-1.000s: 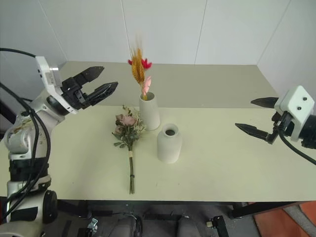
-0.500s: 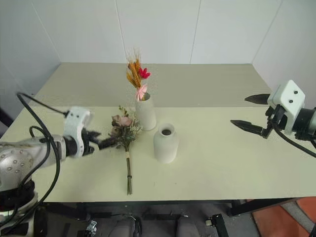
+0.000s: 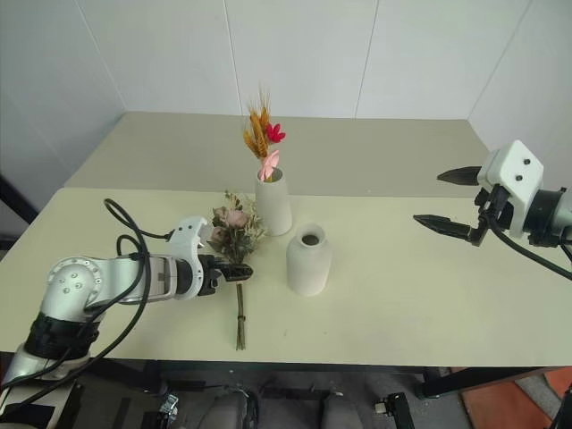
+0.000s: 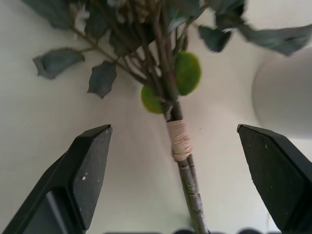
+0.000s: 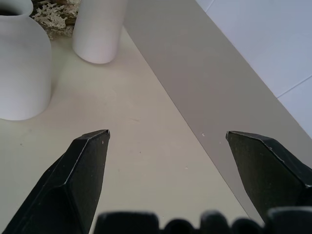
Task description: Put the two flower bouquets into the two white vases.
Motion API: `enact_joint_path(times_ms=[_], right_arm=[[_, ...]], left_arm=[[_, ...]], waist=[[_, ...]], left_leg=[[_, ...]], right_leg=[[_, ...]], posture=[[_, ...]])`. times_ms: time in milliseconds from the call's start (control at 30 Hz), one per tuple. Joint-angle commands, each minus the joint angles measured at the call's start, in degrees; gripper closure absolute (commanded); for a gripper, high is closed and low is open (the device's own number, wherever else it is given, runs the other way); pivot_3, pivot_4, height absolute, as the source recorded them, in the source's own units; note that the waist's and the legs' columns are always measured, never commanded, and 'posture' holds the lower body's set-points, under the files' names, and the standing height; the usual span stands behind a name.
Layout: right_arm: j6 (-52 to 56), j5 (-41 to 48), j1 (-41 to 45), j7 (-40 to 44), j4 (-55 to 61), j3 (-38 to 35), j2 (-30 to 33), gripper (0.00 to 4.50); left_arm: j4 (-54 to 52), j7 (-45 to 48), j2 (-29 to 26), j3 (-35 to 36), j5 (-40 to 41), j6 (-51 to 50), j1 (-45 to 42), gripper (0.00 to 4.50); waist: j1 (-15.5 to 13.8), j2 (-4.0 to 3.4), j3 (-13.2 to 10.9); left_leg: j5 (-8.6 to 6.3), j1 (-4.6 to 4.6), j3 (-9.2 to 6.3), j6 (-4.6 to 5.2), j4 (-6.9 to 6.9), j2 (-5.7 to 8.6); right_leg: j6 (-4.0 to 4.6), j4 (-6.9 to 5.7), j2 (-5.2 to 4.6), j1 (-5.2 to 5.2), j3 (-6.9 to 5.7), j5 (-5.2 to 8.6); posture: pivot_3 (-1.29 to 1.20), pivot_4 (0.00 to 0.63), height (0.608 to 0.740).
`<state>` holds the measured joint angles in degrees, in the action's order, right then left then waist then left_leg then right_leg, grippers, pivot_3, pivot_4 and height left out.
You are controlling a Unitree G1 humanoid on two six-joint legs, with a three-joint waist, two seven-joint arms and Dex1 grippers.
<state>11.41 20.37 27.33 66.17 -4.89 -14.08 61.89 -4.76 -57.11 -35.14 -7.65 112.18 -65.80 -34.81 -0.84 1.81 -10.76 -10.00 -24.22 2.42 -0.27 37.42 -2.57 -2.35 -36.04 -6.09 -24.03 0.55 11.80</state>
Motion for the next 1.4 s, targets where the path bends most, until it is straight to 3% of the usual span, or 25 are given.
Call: enact_joint_path(times_ms=[33,300,767,900,1233,1333,1400], right_arm=[[0.6,0.9,-1.5,-0.6,3.2,-4.0,1.8,0.00],[4.8,6.8,-8.5,5.4,7.8,-10.9,4.6,0.00],[2.9,6.1,-9.9,6.2,7.6,-12.2,4.9,0.00],[2.5,5.9,-9.5,6.3,6.9,-12.0,4.9,0.00],[1.6,5.7,-10.3,6.7,5.9,-12.6,5.2,0.00],[1.7,5.9,-10.1,6.5,6.0,-12.3,5.1,0.00],[1.7,5.9,-9.9,6.5,5.7,-12.2,5.1,0.00]], left_arm=[[5.0,-2.5,2.2,-2.6,0.8,-0.3,-5.6,0.01],[16.0,-4.9,7.5,-5.0,0.8,-2.9,-12.4,0.01],[20.8,-8.7,10.7,-4.6,0.8,-4.3,-12.1,4.33],[20.5,-11.6,11.4,-2.9,0.8,-2.7,-10.9,4.40],[7.2,-30.4,1.9,1.9,-5.6,8.4,-10.2,4.40],[4.4,-25.8,-0.3,3.9,-14.4,9.8,-13.6,4.40],[-1.4,-12.2,-2.9,1.7,-26.9,10.6,-16.2,4.40]], waist=[[-0.3,0.03,0.0],[-0.4,0.02,0.0],[-0.5,0.04,0.1],[-0.5,0.06,0.2],[0.5,0.09,0.2],[0.1,0.12,0.2],[-0.4,0.16,0.2]], left_leg=[[0.00,-0.01,-0.01,0.00,0.02,0.01],[0.00,-0.09,-0.03,0.00,0.01,0.07],[0.00,0.02,-0.04,0.00,0.01,0.10],[0.00,0.04,-0.05,0.00,0.01,0.10],[0.00,0.12,-0.05,-0.01,-0.05,0.08],[0.00,0.07,-0.04,-0.01,-0.04,0.11],[0.01,-0.02,-0.05,-0.02,-0.04,0.16]], right_leg=[[0.00,0.01,0.00,0.02,-0.01,0.00],[-0.02,0.13,-0.01,0.01,0.05,0.00],[-0.07,0.18,-0.03,0.17,0.06,0.02],[-0.07,0.17,-0.03,0.19,0.07,0.02],[-0.03,0.16,-0.01,0.20,0.15,0.00],[-0.04,0.20,-0.01,0.17,0.13,0.01],[-0.04,0.25,-0.01,0.15,0.12,0.01]], posture=[[0.00,0.150,0.740],[0.00,0.150,0.740],[0.00,0.150,0.740],[0.00,0.150,0.740],[0.00,0.150,0.740],[0.00,0.150,0.740],[0.00,0.150,0.740]])
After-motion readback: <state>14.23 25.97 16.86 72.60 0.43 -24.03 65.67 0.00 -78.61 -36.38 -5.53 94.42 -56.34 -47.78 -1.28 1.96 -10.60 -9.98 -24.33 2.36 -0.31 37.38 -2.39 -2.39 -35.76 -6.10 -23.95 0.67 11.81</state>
